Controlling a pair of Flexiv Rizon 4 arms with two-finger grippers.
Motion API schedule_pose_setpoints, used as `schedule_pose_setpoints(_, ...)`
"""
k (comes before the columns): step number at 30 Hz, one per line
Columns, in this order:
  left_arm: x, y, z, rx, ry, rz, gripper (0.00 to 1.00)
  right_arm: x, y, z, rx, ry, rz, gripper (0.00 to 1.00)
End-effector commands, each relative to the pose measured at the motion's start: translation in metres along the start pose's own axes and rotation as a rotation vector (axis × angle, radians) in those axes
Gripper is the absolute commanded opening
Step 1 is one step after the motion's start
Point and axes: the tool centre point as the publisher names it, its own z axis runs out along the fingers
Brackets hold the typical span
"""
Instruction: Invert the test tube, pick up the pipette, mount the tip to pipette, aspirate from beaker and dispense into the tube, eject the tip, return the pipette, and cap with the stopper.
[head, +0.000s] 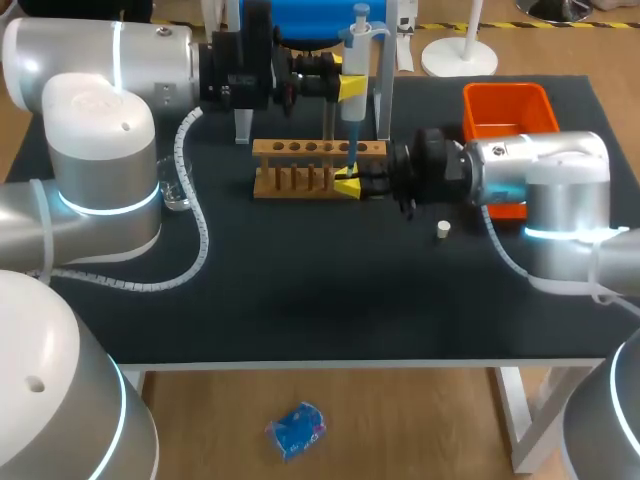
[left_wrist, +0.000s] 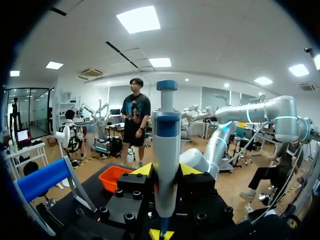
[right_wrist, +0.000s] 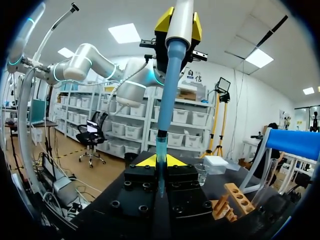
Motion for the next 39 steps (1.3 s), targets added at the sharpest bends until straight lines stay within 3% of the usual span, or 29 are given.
schedule_pose_setpoints(1, -0.001, 0.009, 0.001, -0.002, 0.001, -0.001, 0.0, -0.003, 0.011, -0.001, 0.002, 0.009, -0.007, 0.0)
schedule_pose_setpoints(39, -0.001, 0.009, 0.001, -0.002, 0.001, -0.001, 0.0, -0.004, 0.023, -0.001, 0.007, -0.012, 0.02, 0.0)
